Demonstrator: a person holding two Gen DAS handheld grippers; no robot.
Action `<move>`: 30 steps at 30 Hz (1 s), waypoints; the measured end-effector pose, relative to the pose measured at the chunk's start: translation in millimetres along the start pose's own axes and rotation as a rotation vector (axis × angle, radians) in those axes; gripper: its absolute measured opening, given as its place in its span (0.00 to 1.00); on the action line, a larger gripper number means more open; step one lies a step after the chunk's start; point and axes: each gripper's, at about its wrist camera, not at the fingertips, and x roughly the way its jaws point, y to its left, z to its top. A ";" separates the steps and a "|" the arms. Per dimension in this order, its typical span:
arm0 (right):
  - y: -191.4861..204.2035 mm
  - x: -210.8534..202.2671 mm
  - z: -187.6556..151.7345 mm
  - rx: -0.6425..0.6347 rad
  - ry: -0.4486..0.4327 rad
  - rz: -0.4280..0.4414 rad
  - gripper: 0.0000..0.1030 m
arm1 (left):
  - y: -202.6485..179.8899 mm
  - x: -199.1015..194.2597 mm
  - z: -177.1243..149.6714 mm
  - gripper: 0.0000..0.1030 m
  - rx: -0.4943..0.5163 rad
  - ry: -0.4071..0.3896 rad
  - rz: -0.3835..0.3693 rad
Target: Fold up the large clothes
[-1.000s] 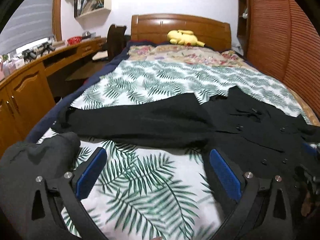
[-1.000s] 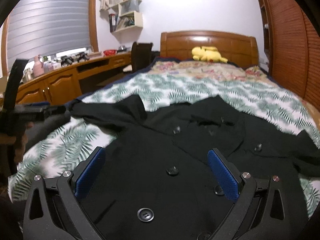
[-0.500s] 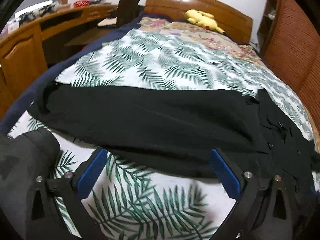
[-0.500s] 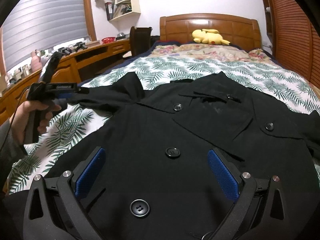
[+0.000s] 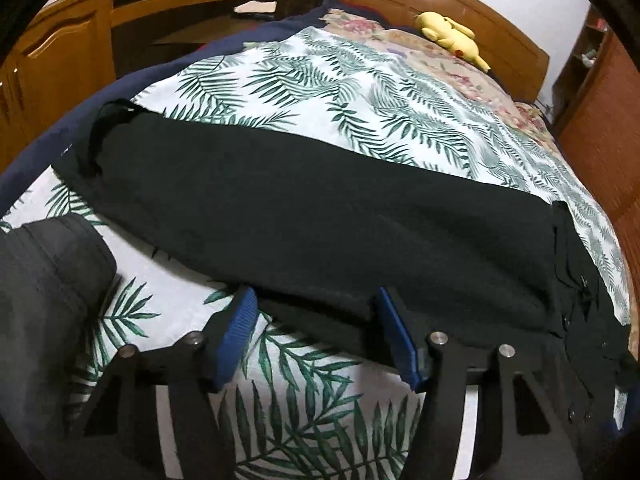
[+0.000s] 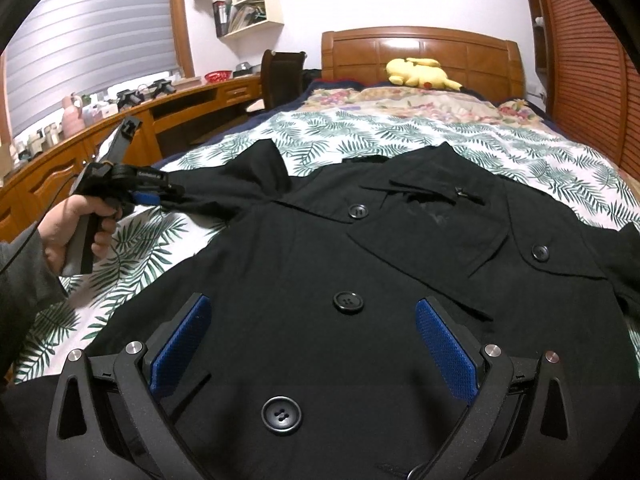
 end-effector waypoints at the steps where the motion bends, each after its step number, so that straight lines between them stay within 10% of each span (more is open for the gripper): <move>1: -0.1 -0.3 0.2 0.000 -0.001 0.001 1.00 | 1.6 1.4 0.8 0.60 -0.008 0.001 -0.002; 5: 0.0 -0.3 -0.3 0.001 -0.001 0.002 1.00 | 7.0 7.2 3.4 0.58 -0.038 0.010 -0.006; 13: 0.4 -0.1 -0.7 0.002 0.000 0.003 1.00 | 8.3 7.9 4.0 0.01 -0.001 -0.011 0.001; 30: -3.0 -2.4 -0.6 0.027 -0.006 0.005 1.00 | -144.3 -116.2 -35.1 0.00 0.393 -0.176 -0.211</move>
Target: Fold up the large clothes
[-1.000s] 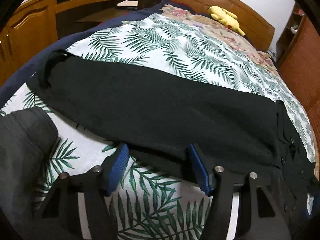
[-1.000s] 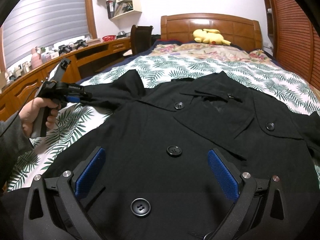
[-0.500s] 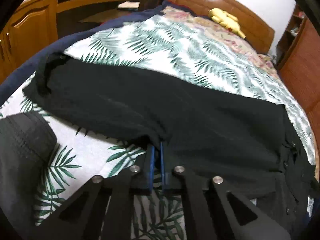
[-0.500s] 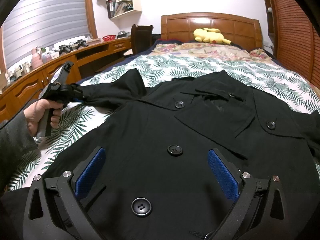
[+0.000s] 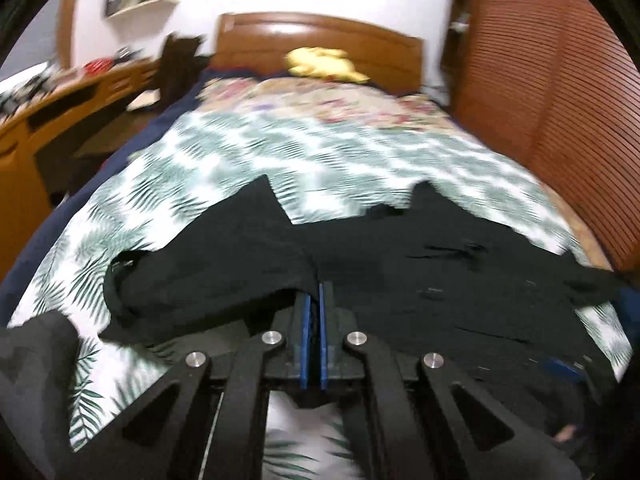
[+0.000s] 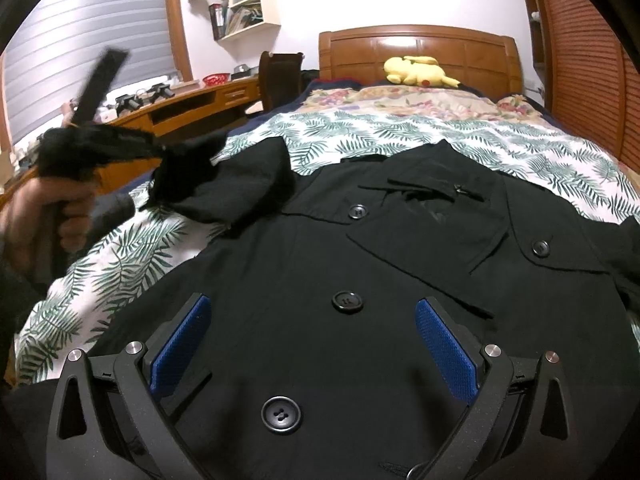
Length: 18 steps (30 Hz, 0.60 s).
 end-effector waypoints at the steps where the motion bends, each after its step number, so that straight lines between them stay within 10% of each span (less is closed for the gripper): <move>1: -0.2 -0.9 0.0 0.000 -0.002 -0.002 1.00 | -11.5 -6.3 -0.6 0.00 0.022 0.001 -0.012; 8: -0.7 -5.0 2.4 0.000 -0.014 -0.011 1.00 | -41.3 -25.3 -20.8 0.07 0.066 0.081 -0.094; 18: 2.2 -4.8 2.1 -0.014 -0.012 -0.021 1.00 | -10.6 -61.5 -45.8 0.34 0.079 0.043 -0.011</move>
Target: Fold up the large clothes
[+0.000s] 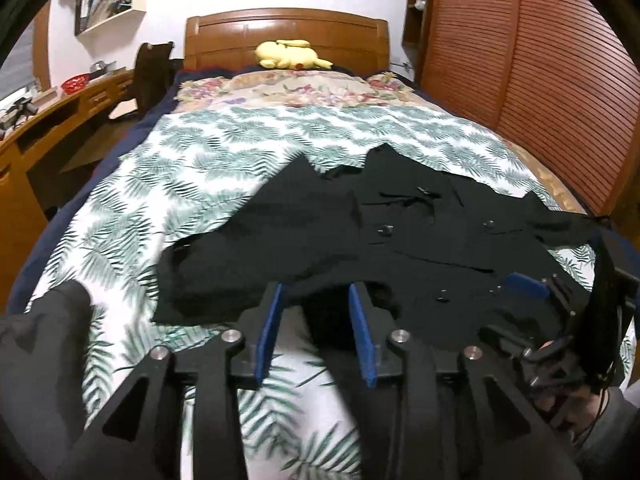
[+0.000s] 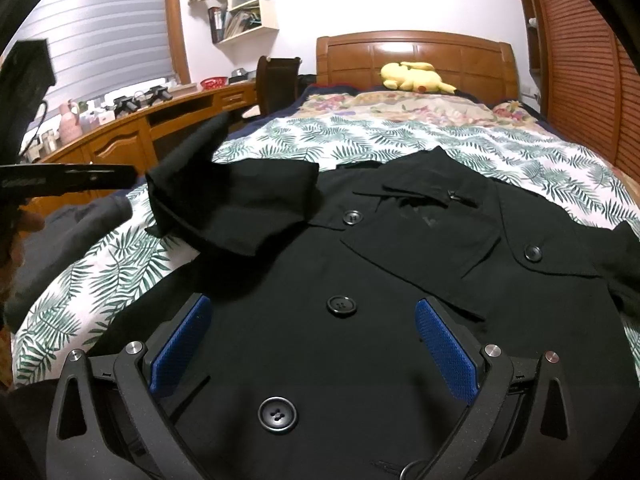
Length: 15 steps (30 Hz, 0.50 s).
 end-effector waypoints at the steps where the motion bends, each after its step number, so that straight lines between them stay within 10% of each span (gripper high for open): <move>1: 0.0 0.0 -0.1 0.000 0.000 0.001 1.00 | 6.6 -0.1 -0.8 0.35 -0.002 -0.004 0.019; 15: 0.4 2.3 -1.5 -0.020 0.016 0.001 1.00 | 106.2 85.2 -24.2 0.46 -0.130 0.138 0.201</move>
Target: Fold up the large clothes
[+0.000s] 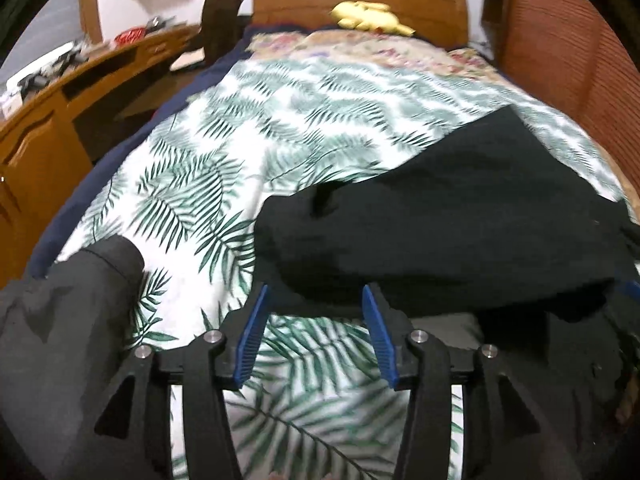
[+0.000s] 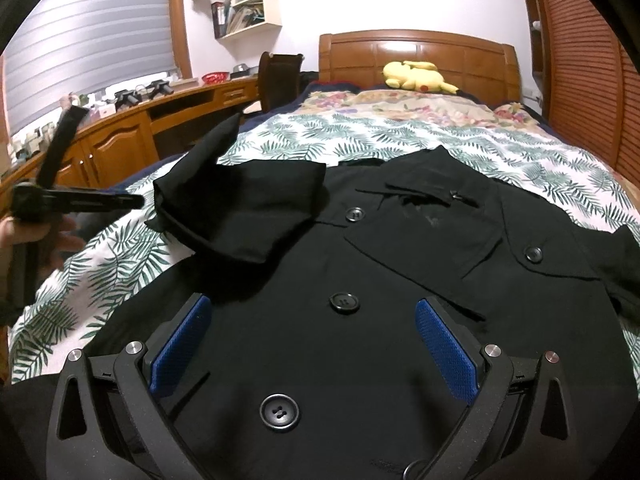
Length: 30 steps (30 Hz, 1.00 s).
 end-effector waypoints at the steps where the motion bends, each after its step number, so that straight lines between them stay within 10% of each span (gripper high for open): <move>1: 3.1 -0.3 -0.1 -0.003 0.002 0.000 1.00 | 3.1 6.9 0.7 0.47 -0.013 0.012 -0.004; 14: 10.6 -21.0 11.0 -0.021 -0.013 0.015 1.00 | 16.1 50.0 -2.7 0.48 -0.116 0.082 0.033; 19: 6.1 -36.3 6.8 -0.037 0.003 -0.008 1.00 | 14.7 43.2 -0.6 0.10 -0.129 0.083 -0.061; 30: -29.8 -77.7 -6.2 -0.032 0.011 -0.138 1.00 | -86.6 -68.2 21.8 0.04 0.024 -0.178 -0.183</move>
